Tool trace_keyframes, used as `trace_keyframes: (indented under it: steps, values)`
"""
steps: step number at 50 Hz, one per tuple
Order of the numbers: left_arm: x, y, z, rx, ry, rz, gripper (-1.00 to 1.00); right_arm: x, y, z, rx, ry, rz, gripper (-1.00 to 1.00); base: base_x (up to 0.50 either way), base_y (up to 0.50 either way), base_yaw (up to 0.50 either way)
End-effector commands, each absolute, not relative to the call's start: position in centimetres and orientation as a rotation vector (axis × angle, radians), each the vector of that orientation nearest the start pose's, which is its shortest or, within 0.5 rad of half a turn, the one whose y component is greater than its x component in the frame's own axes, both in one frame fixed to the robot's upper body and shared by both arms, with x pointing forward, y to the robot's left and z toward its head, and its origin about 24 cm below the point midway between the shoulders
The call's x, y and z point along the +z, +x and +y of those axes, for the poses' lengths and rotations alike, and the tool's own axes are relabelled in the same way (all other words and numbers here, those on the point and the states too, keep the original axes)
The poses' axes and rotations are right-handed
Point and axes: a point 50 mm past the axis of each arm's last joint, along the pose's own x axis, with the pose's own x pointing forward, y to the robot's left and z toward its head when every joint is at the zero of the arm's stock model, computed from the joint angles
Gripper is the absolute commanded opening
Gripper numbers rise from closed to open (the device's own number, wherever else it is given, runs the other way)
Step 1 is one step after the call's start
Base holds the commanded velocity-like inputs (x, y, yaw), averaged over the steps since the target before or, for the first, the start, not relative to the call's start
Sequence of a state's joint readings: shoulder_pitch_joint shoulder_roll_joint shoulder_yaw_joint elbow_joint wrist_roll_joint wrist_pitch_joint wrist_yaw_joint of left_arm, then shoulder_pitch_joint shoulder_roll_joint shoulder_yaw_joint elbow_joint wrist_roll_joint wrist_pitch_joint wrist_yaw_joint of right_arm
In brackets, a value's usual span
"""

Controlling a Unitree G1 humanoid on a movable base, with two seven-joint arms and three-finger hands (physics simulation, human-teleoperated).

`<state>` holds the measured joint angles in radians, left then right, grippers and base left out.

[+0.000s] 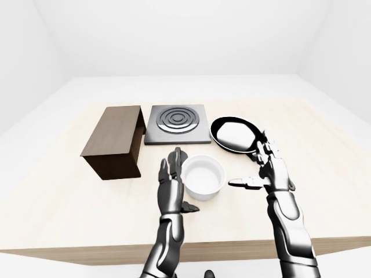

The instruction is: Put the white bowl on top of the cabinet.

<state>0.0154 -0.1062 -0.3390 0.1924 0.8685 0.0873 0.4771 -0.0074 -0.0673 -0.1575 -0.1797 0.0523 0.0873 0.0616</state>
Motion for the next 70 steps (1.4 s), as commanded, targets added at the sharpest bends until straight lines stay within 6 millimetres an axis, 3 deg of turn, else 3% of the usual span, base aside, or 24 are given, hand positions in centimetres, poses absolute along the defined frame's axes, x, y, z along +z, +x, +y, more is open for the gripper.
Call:
trace_keyframes:
  steps: [1, 20, 33, 36, 43, 57, 70]
  values:
    - [3.6, 21.3, 4.1, 0.068, 0.835, -0.258, 1.0, 8.7, 24.9, -20.0, -0.101, -0.022, -0.138, 1.0, 0.0, 0.0, 0.0]
    - [5.8, 20.1, 0.1, -0.013, 0.976, -0.494, 1.0, 10.4, 24.3, -21.3, -0.131, -0.011, -0.209, 1.0, 0.0, 0.0, 0.0]
    - [2.7, 20.1, -2.0, -0.147, 1.079, -0.442, 1.0, 11.6, 23.9, -22.6, -0.168, 0.01, -0.265, 1.0, 0.0, 0.0, 0.0]
    - [2.5, 20.7, -2.3, -0.155, 1.108, -0.441, 1.0, 11.6, 23.9, -22.6, -0.17, 0.01, -0.265, 1.0, 0.0, 0.0, 0.0]
    - [2.3, 20.1, -3.4, -0.216, 1.171, -0.472, 1.0, 12.4, 23.2, -23.0, -0.179, 0.013, -0.303, 1.0, 0.0, 0.0, 0.0]
    - [1.4, 20.8, -3.0, -0.255, 1.249, -0.435, 1.0, 12.5, 23.1, -22.9, -0.177, 0.013, -0.309, 1.0, 0.0, 0.0, 0.0]
    - [3.0, 21.8, -2.2, -0.237, 1.287, -0.442, 1.0, 12.2, 23.2, -22.7, -0.17, 0.011, -0.297, 1.0, 0.0, 0.0, 0.0]
